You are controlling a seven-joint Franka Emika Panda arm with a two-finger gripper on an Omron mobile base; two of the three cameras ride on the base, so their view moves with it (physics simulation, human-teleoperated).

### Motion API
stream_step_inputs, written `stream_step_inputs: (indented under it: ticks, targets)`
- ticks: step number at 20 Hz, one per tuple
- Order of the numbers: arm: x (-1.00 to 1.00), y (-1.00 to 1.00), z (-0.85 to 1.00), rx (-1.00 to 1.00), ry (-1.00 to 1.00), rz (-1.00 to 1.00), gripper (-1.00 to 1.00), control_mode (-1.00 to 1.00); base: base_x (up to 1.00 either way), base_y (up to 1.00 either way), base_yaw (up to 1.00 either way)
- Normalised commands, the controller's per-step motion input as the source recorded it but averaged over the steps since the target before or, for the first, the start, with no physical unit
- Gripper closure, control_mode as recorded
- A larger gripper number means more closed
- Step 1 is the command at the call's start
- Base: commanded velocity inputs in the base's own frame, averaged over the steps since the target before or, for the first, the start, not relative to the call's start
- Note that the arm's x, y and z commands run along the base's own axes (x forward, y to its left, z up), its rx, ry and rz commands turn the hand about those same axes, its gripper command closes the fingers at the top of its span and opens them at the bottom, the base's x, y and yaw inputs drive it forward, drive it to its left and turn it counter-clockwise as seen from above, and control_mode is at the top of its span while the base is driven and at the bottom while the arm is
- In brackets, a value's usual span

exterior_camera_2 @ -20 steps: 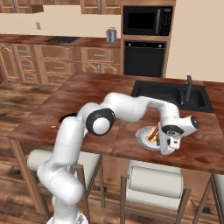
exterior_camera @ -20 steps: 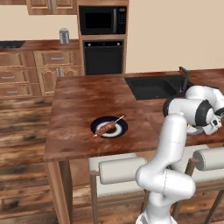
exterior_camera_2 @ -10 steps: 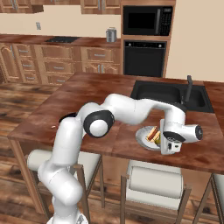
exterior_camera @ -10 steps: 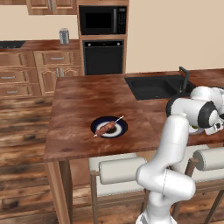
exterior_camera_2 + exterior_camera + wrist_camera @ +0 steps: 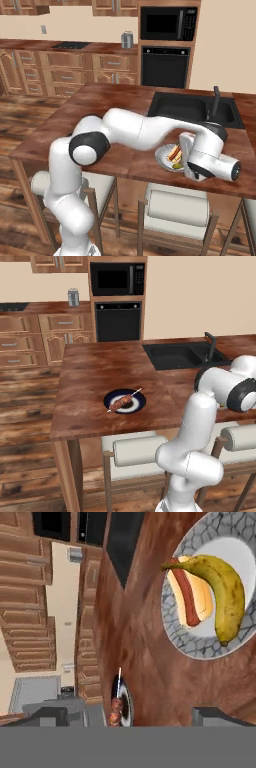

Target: Pick up the apple and banana from the fridge and place one fruit on each plate on the dining counter.

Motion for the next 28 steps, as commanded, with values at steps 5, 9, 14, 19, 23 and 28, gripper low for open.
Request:
stream_step_inputs:
  ticks: [5, 9, 14, 19, 23, 28]
  targets:
    - [-0.74, 1.0, 0.5, -0.81, -0.13, 0.07, -1.0, -1.0, 0.0, 0.0, 0.0]
    - [-0.5, 1.0, 0.28, -0.91, 0.0, 0.13, -1.0, -1.0, 0.0, 0.0, 0.0]
    - [-0.51, 1.0, 0.23, -0.99, 0.08, 0.11, -1.0, -1.0, 0.0, 0.0, 0.0]
    - [-0.42, 1.0, 0.24, -0.97, 0.09, 0.07, -1.0, -1.0, 0.0, 0.0, 0.0]
    - [-0.36, 1.0, 0.05, -0.67, 0.02, 0.01, -1.0, -1.0, 0.0, 0.0, 0.0]
    - [-0.2, 0.61, -0.02, -0.08, -0.12, 0.05, -1.0, -1.0, 0.0, 0.0, 0.0]
